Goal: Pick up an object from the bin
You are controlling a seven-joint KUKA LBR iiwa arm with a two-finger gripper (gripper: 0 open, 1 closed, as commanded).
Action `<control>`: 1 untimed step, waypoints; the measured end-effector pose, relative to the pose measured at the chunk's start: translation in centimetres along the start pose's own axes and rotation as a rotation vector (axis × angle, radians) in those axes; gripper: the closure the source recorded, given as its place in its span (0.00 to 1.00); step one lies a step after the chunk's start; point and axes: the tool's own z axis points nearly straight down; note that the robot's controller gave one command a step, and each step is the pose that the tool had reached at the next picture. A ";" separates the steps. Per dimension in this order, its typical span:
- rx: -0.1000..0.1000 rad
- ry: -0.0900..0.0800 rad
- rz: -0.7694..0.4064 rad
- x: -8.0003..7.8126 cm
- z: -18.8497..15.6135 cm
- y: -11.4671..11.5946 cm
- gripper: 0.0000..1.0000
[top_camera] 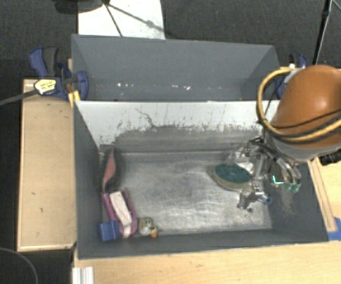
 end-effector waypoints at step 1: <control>0.004 -0.010 -0.430 -0.7 -0.9 -5.5 0.00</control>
Offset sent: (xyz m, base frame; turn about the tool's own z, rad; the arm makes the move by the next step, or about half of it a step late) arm 0.0054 -0.0531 0.0086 -0.4331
